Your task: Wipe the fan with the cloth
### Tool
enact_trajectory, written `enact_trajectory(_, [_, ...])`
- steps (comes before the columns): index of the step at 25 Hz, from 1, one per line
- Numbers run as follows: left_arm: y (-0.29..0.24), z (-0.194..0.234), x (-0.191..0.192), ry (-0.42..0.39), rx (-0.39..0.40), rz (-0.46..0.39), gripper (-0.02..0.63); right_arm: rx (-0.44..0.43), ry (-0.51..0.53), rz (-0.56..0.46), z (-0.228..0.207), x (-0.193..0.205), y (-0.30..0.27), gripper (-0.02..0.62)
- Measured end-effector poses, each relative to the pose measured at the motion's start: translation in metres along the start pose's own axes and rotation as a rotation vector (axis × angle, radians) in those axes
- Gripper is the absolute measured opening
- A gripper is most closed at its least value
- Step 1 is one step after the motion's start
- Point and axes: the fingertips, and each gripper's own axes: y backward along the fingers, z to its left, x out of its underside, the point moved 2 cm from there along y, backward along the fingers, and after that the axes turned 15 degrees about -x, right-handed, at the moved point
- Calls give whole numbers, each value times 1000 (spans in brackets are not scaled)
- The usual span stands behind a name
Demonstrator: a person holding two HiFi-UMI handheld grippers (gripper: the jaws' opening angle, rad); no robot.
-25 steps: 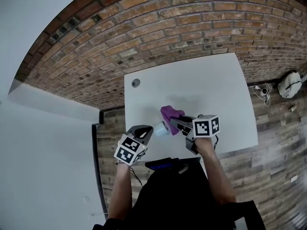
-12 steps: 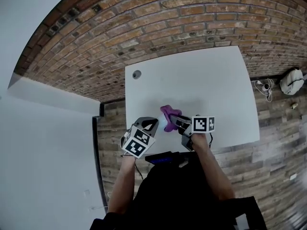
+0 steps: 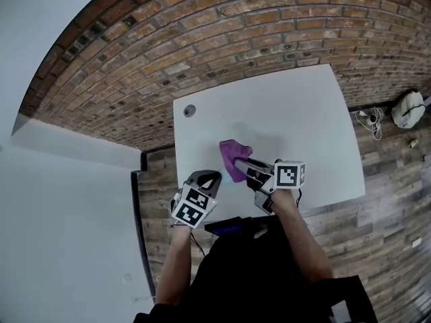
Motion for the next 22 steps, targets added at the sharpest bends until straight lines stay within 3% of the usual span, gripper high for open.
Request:
enact_trajectory(3, [0,-1,0,-8,-7,1,5,51,5,52,-13,17,-5,65])
enact_trajectory(7, [1,0,0,-7,-9,-1,5,158,-9,29,-45,26,12,64])
enact_trajectory(11, [1,0,0,4,-12,-4,5,309,-29,132,-81,46,39,64])
enact_trajectory(14, [1,0,0,0,-11,-7,5,383,-35,82,-88,41,58,64])
enact_trajectory(17, [1,0,-1,8,-13,-10,5,339,-83,47,-87,39,51,64])
enact_trajectory(22, [2,-5,-1,21,-7,6,5,141,-312,-41,-96,48,21,64])
